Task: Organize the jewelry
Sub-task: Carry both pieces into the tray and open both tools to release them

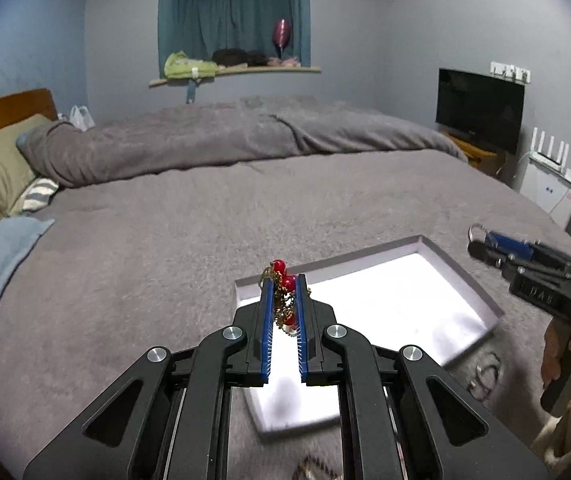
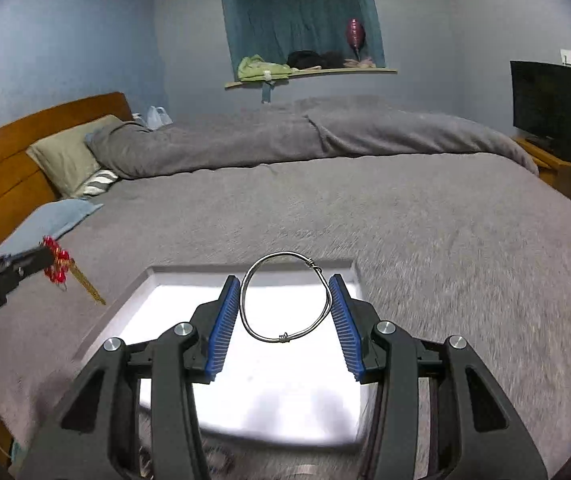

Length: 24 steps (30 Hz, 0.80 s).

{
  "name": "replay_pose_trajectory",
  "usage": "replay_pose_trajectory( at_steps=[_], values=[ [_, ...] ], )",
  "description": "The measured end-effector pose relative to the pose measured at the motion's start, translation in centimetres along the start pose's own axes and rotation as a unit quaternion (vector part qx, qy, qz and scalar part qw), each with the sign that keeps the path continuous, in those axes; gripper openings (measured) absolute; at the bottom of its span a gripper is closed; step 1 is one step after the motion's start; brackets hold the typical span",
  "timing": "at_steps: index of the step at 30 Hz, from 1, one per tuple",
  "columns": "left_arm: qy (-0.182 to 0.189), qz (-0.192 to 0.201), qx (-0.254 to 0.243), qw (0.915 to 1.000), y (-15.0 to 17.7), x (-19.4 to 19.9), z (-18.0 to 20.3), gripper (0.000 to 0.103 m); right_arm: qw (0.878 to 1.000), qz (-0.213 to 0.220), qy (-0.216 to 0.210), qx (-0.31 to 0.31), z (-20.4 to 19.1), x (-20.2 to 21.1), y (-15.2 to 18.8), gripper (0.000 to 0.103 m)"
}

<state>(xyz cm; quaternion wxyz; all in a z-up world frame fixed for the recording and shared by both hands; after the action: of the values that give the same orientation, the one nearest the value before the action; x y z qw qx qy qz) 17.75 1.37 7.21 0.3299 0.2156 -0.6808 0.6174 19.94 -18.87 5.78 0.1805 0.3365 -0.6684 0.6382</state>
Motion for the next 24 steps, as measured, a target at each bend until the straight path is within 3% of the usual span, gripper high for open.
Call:
replay_pose_trajectory(
  at_steps=[4, 12, 24],
  values=[
    [-0.012, -0.025, -0.003, 0.9996, -0.8, -3.3, -0.2, 0.011, 0.999, -0.027, 0.02, 0.002, 0.8, -3.2, -0.6, 0.046],
    [-0.038, -0.092, -0.002, 0.995, -0.5, -9.2, -1.2, 0.011, 0.991, -0.126, 0.044, 0.026, 1.4, -9.7, 2.3, 0.046],
    [-0.044, -0.148, 0.007, 0.988, 1.2, -13.4, -2.3, 0.011, 0.987, -0.137, 0.066, 0.059, 0.4, -10.9, 3.7, 0.046]
  ],
)
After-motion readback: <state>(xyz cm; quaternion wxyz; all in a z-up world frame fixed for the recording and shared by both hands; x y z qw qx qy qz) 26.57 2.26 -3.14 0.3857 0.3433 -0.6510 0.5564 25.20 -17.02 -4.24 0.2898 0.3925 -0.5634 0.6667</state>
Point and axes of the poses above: each gripper's, at about its wrist camera, not at the fingertips, and x roughly against the way its jaws point, z to its right, y to its underside, the point moved 8 cm from there along -x, roughly the way its jaws point, and after that the axes turned 12 degrees about -z, right-handed, at the moved point
